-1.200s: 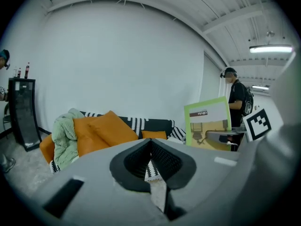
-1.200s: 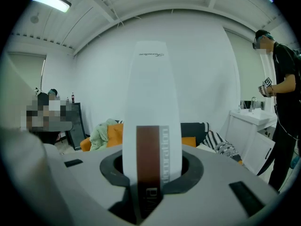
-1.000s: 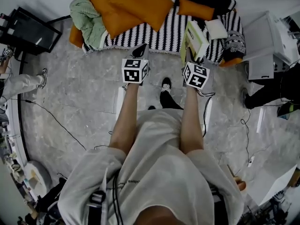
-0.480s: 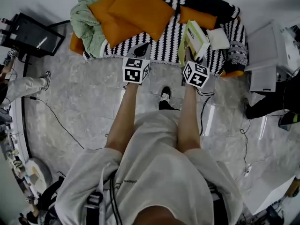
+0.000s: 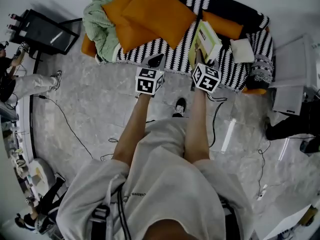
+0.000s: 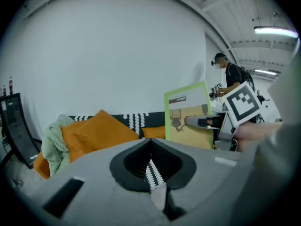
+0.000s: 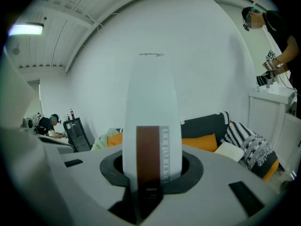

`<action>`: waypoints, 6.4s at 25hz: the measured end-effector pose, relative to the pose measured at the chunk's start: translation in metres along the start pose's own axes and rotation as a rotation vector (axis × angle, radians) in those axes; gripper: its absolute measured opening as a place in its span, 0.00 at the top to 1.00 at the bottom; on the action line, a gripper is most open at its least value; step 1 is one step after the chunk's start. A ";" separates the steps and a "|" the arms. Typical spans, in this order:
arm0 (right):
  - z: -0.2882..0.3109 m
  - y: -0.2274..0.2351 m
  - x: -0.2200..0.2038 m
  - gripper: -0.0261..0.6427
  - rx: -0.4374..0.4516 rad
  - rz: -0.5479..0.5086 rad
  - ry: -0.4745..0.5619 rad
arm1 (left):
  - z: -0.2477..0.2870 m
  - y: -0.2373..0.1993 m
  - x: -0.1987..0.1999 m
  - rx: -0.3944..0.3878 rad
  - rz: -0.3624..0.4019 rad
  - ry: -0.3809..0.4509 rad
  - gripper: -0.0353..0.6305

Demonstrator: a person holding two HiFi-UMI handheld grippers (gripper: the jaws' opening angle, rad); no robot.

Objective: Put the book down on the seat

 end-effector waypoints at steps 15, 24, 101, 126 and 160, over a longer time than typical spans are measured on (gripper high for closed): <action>0.003 0.107 0.001 0.78 -0.122 0.068 -0.034 | 0.051 0.025 0.044 -0.018 0.050 0.033 0.94; 0.014 0.100 0.017 0.78 -0.064 0.028 -0.012 | 0.047 0.019 0.038 0.024 0.088 0.017 0.94; 0.261 0.255 -0.287 0.78 0.027 0.936 -0.004 | 0.479 0.018 -0.202 -0.555 0.237 -0.485 0.94; 0.339 0.257 -0.346 0.77 -0.019 1.240 0.066 | 0.541 0.011 -0.254 -0.480 0.109 -0.561 0.94; 0.280 0.253 -0.386 0.70 -0.004 1.243 0.002 | 0.542 0.025 -0.267 -0.428 0.105 -0.580 0.94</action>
Point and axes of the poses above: the fingertips, and each gripper's own axes: z forward along the fingers, y to its right, x out of its top, the point moved 5 cm from there along -z, backward along the fingers, and after that the axes turned 9 degrees about x, right-handed, at the moved point
